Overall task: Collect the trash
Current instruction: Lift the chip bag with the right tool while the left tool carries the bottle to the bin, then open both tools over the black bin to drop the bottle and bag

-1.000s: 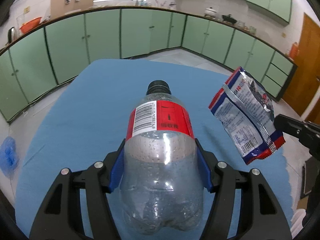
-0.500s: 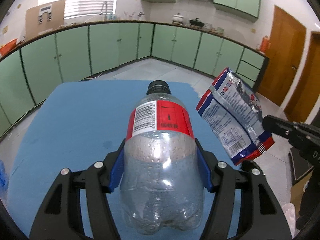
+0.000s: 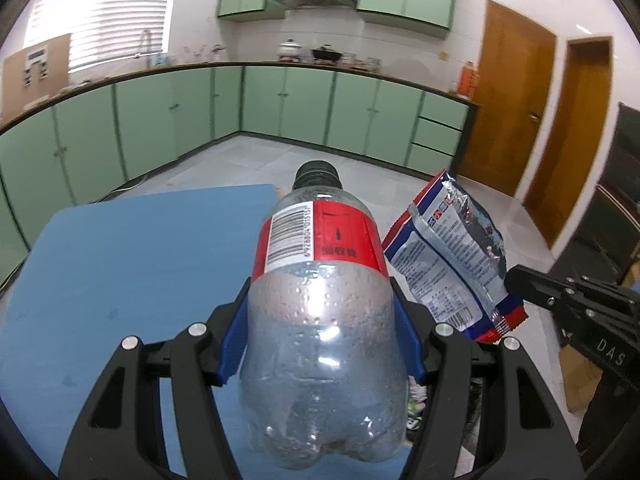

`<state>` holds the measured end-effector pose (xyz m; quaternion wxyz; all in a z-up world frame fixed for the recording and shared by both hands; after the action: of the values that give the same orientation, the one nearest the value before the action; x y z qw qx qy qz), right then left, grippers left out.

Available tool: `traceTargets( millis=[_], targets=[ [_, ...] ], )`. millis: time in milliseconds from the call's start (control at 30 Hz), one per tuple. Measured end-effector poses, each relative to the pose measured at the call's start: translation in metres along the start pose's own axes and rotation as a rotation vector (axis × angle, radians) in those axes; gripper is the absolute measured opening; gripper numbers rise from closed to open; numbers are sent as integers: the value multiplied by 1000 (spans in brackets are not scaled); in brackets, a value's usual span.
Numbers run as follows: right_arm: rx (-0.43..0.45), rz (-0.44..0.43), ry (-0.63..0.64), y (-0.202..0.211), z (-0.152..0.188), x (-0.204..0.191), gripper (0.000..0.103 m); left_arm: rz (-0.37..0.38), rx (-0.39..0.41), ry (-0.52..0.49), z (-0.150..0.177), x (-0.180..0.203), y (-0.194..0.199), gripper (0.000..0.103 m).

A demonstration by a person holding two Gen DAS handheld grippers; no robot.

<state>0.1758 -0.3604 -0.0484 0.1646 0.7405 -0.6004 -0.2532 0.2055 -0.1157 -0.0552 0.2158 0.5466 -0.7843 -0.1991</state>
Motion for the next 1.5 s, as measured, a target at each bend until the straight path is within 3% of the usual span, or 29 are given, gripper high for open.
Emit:
traceTargets(
  millis=[200, 433, 700, 1033, 1367, 1433, 1500],
  targets=[
    [0, 84, -69, 16, 15, 44, 0, 102, -39, -65, 16, 62, -23, 60],
    [-26, 170, -136, 23, 38, 87, 0, 178, -91, -120, 38, 103, -53, 60],
    [-76, 210, -197, 11, 63, 124, 0, 196, -159, -173, 58, 133, -99, 60],
    [-175, 212, -283, -27, 93, 161, 1, 182, -257, -186, 65, 140, -147, 61],
    [-183, 233, -298, -33, 86, 170, 29, 182, -258, -160, 55, 131, -153, 69],
    [-171, 245, -292, -29, 82, 171, 39, 181, -246, -145, 51, 128, -149, 69],
    [-156, 253, -287, -25, 78, 171, 56, 182, -229, -133, 46, 124, -142, 71]
  ],
)
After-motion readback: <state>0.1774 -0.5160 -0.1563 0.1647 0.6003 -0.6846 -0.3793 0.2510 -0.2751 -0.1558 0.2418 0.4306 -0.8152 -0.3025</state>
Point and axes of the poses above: each gripper's, at about its wrist camera, not at the fingertips, and y roughly against the way its jaws point, x to its right, z to its underside, the point moved 2 cm from there along -y, roughly the way its jaws point, and after that the axes turned 2 degrees about x, right-handed, at the moved point
